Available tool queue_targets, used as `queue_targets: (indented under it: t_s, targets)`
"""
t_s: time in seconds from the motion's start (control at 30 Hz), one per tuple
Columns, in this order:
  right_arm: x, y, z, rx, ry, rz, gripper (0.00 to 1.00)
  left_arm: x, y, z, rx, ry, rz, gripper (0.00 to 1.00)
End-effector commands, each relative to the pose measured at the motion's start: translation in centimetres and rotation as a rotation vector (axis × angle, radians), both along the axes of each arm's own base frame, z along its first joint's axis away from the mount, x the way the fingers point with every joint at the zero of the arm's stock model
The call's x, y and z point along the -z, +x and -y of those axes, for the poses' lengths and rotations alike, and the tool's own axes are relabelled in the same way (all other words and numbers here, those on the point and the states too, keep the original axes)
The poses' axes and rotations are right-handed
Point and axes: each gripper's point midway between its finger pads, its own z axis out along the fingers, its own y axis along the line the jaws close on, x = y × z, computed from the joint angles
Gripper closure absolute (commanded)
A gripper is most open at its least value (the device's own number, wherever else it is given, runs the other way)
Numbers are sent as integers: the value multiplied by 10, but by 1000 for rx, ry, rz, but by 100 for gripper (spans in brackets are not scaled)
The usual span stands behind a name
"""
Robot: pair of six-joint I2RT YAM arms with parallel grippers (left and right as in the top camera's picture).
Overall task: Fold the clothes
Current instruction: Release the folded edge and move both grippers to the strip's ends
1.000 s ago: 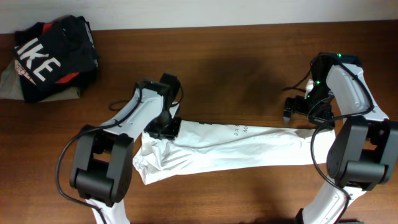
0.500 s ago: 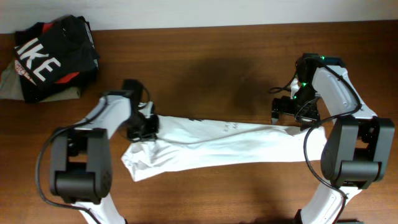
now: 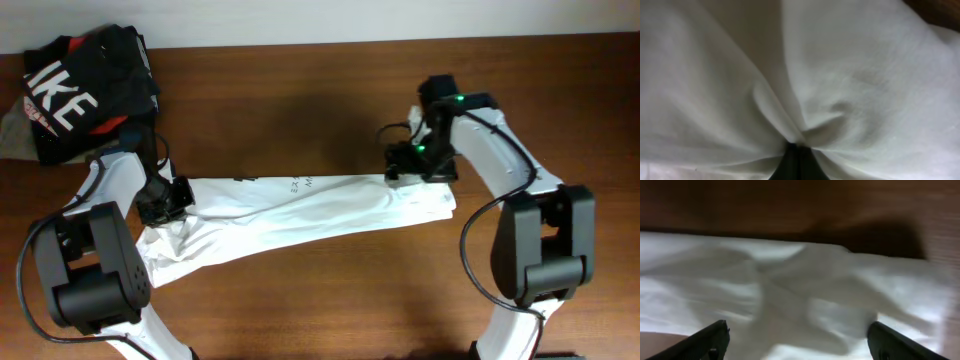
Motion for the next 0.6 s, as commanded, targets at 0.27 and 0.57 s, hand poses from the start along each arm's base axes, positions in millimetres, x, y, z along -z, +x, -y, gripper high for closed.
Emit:
queue_targets:
  t_s: [0.27,0.57]
  targets:
    - [4,-8,-32,-114,-143,42,45,34,-22,-24,11,111,-110,98]
    - [12,-15,-9,-44,-280,21,96,33,-23,-24,11,110,-114,94]
